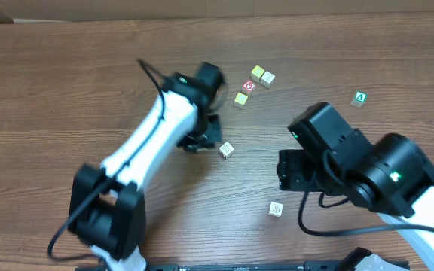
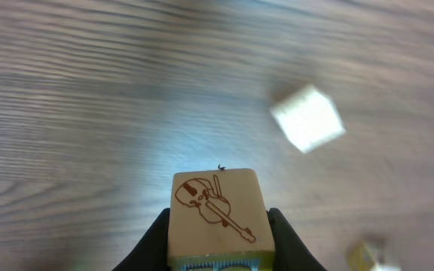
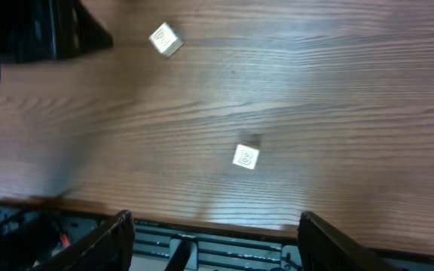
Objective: Flip 3 blocks
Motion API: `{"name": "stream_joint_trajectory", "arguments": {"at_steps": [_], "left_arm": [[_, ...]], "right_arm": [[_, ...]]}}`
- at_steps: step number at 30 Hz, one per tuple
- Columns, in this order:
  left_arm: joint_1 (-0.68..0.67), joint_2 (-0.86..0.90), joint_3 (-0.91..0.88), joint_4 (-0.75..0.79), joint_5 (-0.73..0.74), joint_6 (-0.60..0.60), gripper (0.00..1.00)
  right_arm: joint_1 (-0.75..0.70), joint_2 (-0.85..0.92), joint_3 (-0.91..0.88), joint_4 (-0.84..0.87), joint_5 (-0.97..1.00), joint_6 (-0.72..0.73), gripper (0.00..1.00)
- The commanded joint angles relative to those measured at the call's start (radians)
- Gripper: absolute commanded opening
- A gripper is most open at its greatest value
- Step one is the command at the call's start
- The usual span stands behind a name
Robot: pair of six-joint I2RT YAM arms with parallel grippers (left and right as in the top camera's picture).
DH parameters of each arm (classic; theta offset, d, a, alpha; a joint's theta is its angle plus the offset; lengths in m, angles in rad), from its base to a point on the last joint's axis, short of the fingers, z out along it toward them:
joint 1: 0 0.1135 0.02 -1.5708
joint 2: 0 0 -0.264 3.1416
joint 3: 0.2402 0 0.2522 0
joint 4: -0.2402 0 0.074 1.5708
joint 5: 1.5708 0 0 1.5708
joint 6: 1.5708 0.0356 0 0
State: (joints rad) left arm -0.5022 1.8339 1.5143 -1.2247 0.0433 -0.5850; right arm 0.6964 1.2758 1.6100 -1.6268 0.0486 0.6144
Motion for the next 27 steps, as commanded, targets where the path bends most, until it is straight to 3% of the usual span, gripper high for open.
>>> {"name": "stream_joint_trajectory", "arguments": {"at_steps": [1,9,27], "left_arm": [[-0.157,-0.084,-0.084,0.023,-0.062,0.037,0.08],[-0.364,-0.089,-0.233,0.169,-0.010,-0.050,0.19],[-0.370,-0.089,-0.495,0.380,0.171,-0.122,0.23]], "right_arm": [[0.002,-0.104,0.028,-0.008,0.061,0.035,0.70],[0.002,-0.207,0.028,-0.067,0.037,0.061,0.71],[0.002,-0.216,0.027,-0.067,0.002,0.060,0.72]]}}
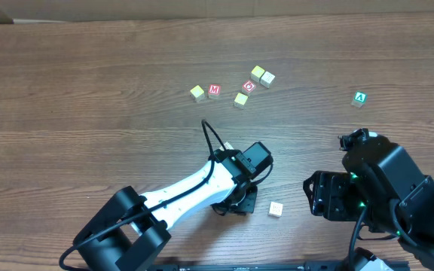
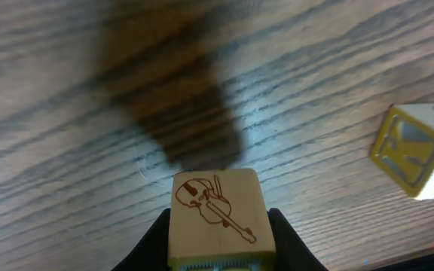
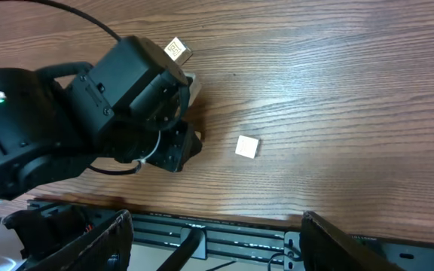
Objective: Flip 3 blocks
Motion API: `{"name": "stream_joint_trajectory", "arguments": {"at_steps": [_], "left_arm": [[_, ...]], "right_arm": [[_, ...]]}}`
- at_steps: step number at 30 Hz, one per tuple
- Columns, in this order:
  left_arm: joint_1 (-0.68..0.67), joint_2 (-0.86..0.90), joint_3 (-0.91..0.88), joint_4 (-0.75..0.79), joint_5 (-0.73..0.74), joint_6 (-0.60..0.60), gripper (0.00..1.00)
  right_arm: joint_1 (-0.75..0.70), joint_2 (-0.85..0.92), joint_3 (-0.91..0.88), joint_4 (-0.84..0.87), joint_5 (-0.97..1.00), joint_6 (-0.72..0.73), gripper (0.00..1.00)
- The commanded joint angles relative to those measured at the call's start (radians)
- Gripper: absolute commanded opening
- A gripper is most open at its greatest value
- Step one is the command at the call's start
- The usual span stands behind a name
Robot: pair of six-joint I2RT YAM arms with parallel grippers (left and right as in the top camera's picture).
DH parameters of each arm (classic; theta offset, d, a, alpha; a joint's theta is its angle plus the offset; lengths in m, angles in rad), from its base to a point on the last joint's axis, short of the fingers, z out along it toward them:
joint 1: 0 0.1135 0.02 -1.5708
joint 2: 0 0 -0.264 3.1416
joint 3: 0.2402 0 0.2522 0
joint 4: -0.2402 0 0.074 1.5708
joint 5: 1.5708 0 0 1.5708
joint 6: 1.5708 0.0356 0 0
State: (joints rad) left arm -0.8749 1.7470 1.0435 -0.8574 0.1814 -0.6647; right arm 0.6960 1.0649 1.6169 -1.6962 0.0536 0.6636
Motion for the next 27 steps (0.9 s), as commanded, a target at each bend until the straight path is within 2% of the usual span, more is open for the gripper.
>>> {"name": "stream_joint_trajectory", "arguments": {"at_steps": [1,9,11,14,17,23,27], "left_arm": [[0.003,-0.002,-0.032,0.024,0.042,-0.045,0.24],[0.004,-0.002,-0.072,0.081,0.071,-0.047,0.30],[0.004,-0.002,-0.072,0.084,0.073,-0.047,0.35],[0.004,-0.002,-0.072,0.084,0.072,-0.047,0.49],[0.005,-0.002,-0.070,0.095,0.069,-0.045,0.49],[0.006,-0.026,0.005,0.047,-0.025,-0.038,0.51],[0.010,-0.076,0.054,0.006,-0.136,-0.037,0.59]], "right_arm": [[0.002,-0.005,0.021,0.003,-0.003,0.011,0.72],[0.002,-0.005,0.021,0.003,-0.004,0.011,0.73],[0.002,-0.005,0.021,0.003,-0.004,0.011,0.73],[0.002,-0.005,0.021,0.003,-0.004,0.011,0.73],[0.002,-0.005,0.021,0.003,-0.003,0.011,0.74],[0.002,-0.005,0.021,0.003,-0.003,0.011,0.77],[0.002,-0.005,0.021,0.003,-0.003,0.011,0.78]]}}
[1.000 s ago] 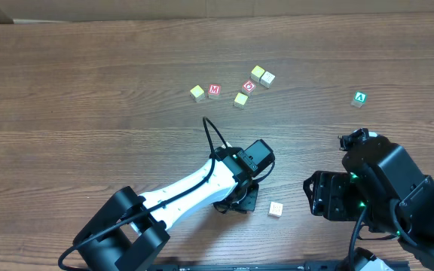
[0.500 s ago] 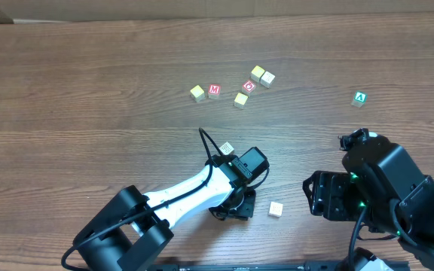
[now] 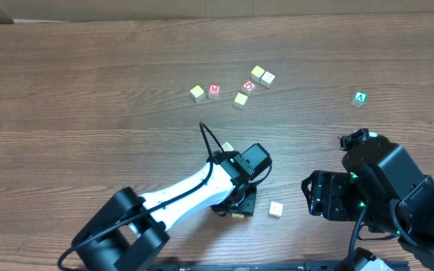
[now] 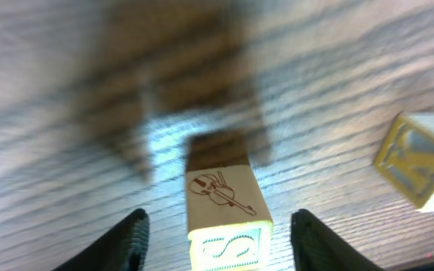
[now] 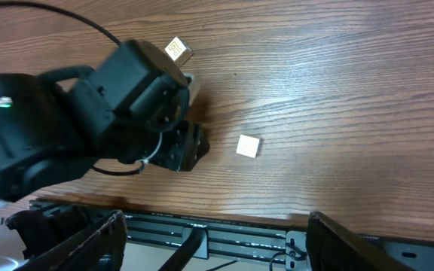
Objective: Flip 3 blocks
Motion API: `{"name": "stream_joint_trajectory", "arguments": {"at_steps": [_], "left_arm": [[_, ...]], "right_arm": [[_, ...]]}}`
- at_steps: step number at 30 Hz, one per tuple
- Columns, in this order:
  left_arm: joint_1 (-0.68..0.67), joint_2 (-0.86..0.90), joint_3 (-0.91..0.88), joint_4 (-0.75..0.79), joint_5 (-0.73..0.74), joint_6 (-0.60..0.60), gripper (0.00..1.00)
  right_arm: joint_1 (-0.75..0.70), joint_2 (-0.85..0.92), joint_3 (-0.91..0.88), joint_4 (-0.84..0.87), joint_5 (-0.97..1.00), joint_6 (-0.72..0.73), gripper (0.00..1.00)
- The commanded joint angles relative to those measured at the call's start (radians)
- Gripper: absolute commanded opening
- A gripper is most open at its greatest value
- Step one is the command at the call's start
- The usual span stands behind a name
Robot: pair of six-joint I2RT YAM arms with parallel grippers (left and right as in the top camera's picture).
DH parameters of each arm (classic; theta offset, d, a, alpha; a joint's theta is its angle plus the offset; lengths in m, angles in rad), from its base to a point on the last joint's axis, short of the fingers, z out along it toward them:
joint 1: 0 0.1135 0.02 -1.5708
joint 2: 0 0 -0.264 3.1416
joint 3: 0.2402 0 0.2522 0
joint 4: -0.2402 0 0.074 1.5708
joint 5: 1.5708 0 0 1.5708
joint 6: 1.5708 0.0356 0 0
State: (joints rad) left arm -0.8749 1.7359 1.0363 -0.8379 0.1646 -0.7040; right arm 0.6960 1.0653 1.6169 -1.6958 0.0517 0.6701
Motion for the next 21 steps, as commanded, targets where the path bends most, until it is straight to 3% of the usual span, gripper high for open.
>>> {"name": "stream_joint_trajectory", "arguments": {"at_steps": [1,2,5,10,13,16,18,21], "left_arm": [[0.014,-0.074,0.069,-0.014,-0.144,0.011,0.67],[0.024,-0.079,0.077,-0.012,-0.169,0.026,0.75],[0.096,-0.071,0.085,0.037,-0.185,0.128,0.84],[0.248,-0.045,0.087,0.108,-0.107,0.293,0.83],[0.326,-0.039,0.087,0.158,-0.079,0.368,0.87],[0.381,-0.039,0.087,0.188,-0.037,0.362,0.93],[0.397,-0.038,0.087,0.192,-0.031,0.278,0.93],[0.399,-0.029,0.087,0.189,-0.045,0.073,0.80]], "right_arm": [[0.002,-0.005,0.021,0.002,-0.002,0.005,0.79],[0.002,-0.005,0.021,0.003,-0.002,0.004,0.79],[0.002,-0.005,0.021,0.003,-0.002,0.005,0.80],[0.002,-0.005,0.021,0.003,-0.011,0.004,0.80],[0.002,-0.005,0.021,0.003,-0.023,0.004,0.80],[0.002,-0.002,0.021,0.005,-0.028,0.004,0.80],[0.002,0.003,0.021,0.007,-0.028,0.004,0.79],[0.002,0.013,0.021,0.009,-0.028,0.005,0.79]]}}
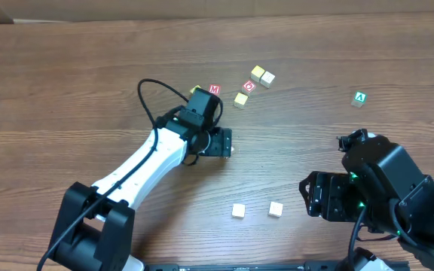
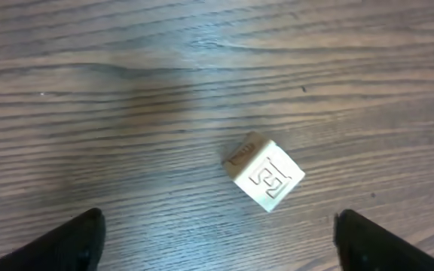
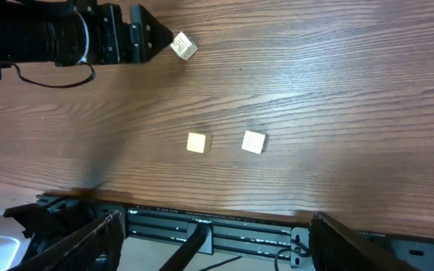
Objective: Flip 3 blocks
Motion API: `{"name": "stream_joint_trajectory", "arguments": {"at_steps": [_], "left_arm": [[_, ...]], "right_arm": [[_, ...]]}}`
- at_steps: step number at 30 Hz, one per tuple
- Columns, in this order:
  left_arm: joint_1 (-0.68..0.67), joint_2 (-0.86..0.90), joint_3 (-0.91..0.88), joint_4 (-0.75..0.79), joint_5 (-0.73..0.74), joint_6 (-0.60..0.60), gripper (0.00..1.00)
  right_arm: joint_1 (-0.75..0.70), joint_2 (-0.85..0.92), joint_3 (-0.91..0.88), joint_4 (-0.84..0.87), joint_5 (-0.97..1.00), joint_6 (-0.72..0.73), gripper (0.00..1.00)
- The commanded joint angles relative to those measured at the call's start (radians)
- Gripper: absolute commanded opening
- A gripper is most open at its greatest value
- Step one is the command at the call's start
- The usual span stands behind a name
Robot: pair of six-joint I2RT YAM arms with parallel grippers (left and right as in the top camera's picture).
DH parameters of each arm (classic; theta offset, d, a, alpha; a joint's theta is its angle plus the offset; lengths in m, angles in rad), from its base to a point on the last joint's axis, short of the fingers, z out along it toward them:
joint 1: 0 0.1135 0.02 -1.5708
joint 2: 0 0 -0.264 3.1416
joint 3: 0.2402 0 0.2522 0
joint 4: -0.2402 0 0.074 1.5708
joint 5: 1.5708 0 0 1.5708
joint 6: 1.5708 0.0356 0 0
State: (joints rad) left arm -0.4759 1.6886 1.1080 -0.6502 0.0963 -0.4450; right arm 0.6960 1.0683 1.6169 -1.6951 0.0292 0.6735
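Note:
A pale block with a carved E point(image 2: 264, 172) lies tilted on the wood table, just ahead of my open left gripper point(image 2: 218, 227), which hovers over it with nothing between its fingers. The right wrist view shows this E block point(image 3: 183, 46) at the tips of the left gripper. Two pale blocks, the left one point(image 1: 238, 211) and the right one point(image 1: 276, 209), lie side by side near the front edge. My right gripper point(image 3: 217, 226) hangs open and empty over the front edge, at the right.
Several small blocks sit at the back: a red M block point(image 1: 215, 89), a yellow one point(image 1: 241, 98), a red one point(image 1: 249, 86) and a pale pair point(image 1: 262, 75). A green A block point(image 1: 360, 98) lies far right. The table's front edge point(image 3: 277, 202) is close.
My left gripper was open over the violin block near the front edge. It is now back at mid-table over the E block. The violin block stays by the other front block. The right arm is still.
My left gripper was shut on the violin block at mid-table near the E block. Then it held it low near the front edge beside another block, and the right arm had drawn back right. Then it stood open with the block on the table. Now it hovers over the E block.

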Motion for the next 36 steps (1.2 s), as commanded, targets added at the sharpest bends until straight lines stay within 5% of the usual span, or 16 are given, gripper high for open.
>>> {"name": "stream_joint_trajectory", "arguments": {"at_steps": [1,8,17,26,36], "left_arm": [[-0.001,0.022,0.015,0.005,0.025,-0.247,0.80],[-0.029,0.091,0.015,0.092,0.062,-0.431,0.81],[-0.029,0.174,0.015,0.137,0.107,-0.503,0.68],[-0.029,0.185,0.015,0.154,0.115,-0.521,0.37],[-0.029,0.185,0.015,0.133,0.123,-0.514,0.20]], "right_arm": [[0.002,0.014,0.021,0.010,-0.005,0.001,0.80],[0.002,0.054,0.021,0.018,-0.005,0.000,0.79],[0.002,0.072,0.021,0.018,-0.005,-0.015,0.79],[0.002,0.072,0.021,0.016,-0.006,-0.019,0.79],[0.002,0.072,0.021,0.016,-0.006,-0.023,0.79]]}}
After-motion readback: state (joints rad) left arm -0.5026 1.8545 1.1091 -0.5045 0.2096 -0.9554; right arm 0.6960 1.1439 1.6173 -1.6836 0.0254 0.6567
